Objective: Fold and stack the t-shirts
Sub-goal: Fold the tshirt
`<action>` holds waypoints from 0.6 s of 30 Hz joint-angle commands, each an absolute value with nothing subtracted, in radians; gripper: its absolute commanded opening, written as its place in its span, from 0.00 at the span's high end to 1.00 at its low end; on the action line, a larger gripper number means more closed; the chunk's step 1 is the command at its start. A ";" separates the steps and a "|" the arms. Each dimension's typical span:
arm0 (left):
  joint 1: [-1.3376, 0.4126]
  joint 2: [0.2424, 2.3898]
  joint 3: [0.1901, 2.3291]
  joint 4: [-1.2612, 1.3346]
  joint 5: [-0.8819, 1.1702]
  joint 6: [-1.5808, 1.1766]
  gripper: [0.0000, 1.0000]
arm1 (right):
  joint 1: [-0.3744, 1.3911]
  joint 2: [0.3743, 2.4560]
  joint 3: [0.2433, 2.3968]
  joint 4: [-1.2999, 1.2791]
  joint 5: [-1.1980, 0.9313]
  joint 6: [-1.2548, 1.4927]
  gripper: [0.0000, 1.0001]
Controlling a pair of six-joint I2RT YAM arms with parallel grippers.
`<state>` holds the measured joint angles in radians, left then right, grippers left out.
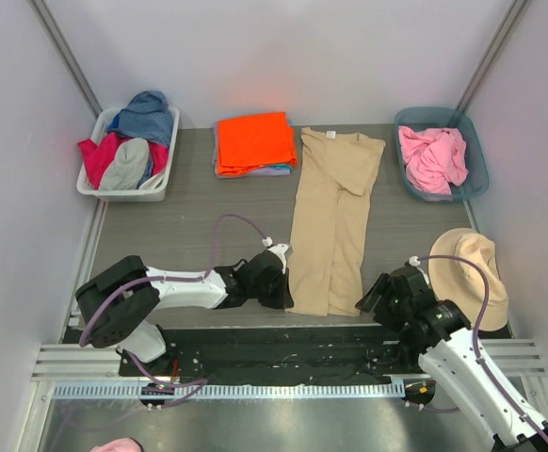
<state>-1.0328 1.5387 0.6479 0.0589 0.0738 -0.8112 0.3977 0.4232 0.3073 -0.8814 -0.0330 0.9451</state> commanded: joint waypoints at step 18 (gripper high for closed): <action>-1.035 1.542 0.612 0.034 0.074 -0.821 1.00 | 0.405 0.545 0.209 -0.666 -0.127 0.943 0.64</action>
